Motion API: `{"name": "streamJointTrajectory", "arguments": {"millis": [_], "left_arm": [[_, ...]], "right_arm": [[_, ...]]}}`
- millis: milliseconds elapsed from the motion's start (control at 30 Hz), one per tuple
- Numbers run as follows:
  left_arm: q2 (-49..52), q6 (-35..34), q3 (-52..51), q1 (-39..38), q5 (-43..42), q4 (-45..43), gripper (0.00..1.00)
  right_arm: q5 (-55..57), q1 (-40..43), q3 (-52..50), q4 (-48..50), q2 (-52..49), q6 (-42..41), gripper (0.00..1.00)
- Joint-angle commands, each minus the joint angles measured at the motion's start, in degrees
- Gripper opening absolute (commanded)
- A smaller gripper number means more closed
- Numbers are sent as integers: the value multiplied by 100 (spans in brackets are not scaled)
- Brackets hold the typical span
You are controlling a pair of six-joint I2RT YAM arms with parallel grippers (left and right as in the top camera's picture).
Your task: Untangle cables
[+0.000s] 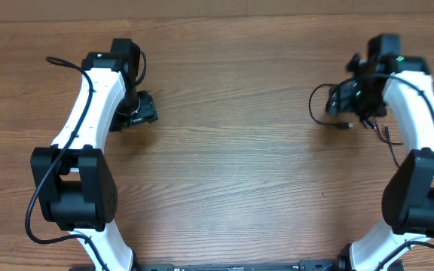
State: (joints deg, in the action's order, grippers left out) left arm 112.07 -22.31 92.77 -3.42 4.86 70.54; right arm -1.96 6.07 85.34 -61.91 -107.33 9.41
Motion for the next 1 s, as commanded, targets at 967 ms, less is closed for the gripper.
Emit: {"name": "streamJointTrajectory", "arguments": {"millis": [967], "left_arm": [[-118,70,61,-46,-46,39,72]], "right_arm": [[-503,-144,-2496,2975,79,1405,73]]}}
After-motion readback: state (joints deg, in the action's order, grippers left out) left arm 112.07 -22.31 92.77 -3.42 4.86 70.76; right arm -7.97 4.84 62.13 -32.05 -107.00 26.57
